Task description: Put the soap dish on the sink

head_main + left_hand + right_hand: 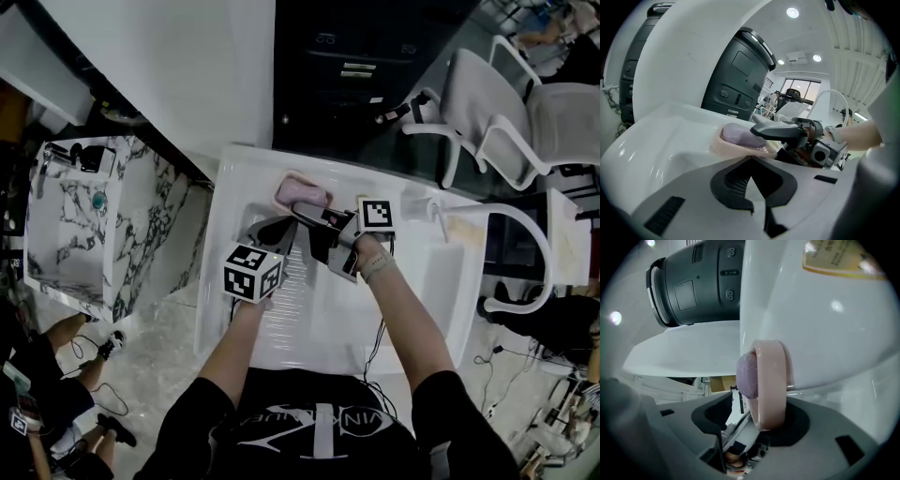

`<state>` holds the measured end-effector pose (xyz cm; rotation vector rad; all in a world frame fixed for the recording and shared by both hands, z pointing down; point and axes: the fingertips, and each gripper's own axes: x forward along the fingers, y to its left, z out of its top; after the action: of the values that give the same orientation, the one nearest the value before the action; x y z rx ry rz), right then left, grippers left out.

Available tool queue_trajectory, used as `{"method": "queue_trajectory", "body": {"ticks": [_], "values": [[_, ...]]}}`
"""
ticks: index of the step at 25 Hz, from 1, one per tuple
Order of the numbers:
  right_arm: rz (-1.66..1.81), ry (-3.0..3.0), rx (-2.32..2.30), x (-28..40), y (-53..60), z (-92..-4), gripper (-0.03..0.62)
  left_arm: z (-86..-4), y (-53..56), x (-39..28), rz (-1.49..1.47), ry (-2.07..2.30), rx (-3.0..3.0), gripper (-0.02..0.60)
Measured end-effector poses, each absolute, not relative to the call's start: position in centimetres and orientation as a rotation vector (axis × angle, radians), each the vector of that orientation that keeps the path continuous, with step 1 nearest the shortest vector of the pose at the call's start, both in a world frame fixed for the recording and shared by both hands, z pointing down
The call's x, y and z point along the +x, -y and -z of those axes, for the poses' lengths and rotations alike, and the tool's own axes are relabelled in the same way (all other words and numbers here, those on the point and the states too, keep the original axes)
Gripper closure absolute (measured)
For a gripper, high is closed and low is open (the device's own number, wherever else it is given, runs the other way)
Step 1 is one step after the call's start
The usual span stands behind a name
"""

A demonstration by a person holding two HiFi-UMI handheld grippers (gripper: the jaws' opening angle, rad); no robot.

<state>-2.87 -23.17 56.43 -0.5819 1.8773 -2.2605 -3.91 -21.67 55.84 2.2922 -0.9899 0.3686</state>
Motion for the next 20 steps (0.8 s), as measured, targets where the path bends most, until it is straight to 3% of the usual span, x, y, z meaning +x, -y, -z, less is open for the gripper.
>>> {"method": "queue_trajectory", "body": {"ticks": [13, 20], "values": [[2.288, -1.934, -0.722, -2.7, 23.0, -56.2, 0.256, -56.0, 21.3, -3.3, -0.342, 0.959, 2.259, 0.568], [2.292, -1.943, -0.710, -2.8, 23.0, -56.2, 0.252, -55.9, 20.9, -2.3, -0.341, 0.883, 2.274, 0.566]]}}
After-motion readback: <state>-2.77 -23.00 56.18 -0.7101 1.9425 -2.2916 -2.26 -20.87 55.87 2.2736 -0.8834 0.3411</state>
